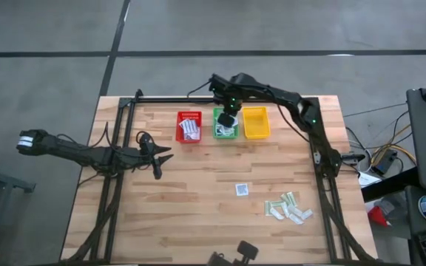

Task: Pick & Place First Aid Supplies
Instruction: Put the alcohol pad into the green basket

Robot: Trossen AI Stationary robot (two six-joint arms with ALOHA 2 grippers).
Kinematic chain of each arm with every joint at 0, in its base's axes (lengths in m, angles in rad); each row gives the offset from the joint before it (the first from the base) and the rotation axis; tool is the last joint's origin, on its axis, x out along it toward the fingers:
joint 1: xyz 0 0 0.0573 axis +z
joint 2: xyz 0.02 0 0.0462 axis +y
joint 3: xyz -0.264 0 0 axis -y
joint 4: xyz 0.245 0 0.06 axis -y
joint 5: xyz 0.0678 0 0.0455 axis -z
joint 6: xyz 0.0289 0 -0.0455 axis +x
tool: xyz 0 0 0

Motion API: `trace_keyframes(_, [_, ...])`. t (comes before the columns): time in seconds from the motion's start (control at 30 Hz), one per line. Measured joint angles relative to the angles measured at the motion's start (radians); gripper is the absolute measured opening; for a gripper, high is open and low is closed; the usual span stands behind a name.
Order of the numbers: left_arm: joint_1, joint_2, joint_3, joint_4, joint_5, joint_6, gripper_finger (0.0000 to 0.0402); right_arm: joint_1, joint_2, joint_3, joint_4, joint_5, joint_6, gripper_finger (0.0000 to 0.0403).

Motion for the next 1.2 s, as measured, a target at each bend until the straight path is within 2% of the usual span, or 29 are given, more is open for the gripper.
trace_keyframes(0.23, [0.000, 0.000, 0.000, 0.000, 0.000, 0.000, 0.0133, -0.002, 0.073, 0.107, -0.119, 0.020, -0.034, 0.0008])
trace_keyframes(0.5, [0.000, 0.000, 0.000, 0.000, 0.000, 0.005, 0.0133, 0.000, 0.102, 0.062, -0.119, 0.023, -0.046, 0.0008])
trace_keyframes(0.67, [0.000, 0.000, 0.000, 0.000, 0.000, 0.010, 0.0133, 0.004, 0.103, 0.035, -0.060, 0.019, -0.069, 0.0008])
trace_keyframes(0.83, [0.000, 0.000, 0.000, 0.000, 0.000, 0.010, 0.0133, 0.007, 0.101, 0.027, -0.026, -0.053, -0.100, 0.0010])
trace_keyframes(0.97, [0.000, 0.000, 0.000, 0.000, 0.000, 0.010, 0.0133, 0.007, 0.102, 0.016, -0.033, -0.057, -0.106, 0.0028])
trace_keyframes(1.2, [0.000, 0.000, 0.000, 0.000, 0.000, 0.012, 0.0133, 0.003, 0.102, 0.020, -0.032, -0.054, -0.109, 0.0081])
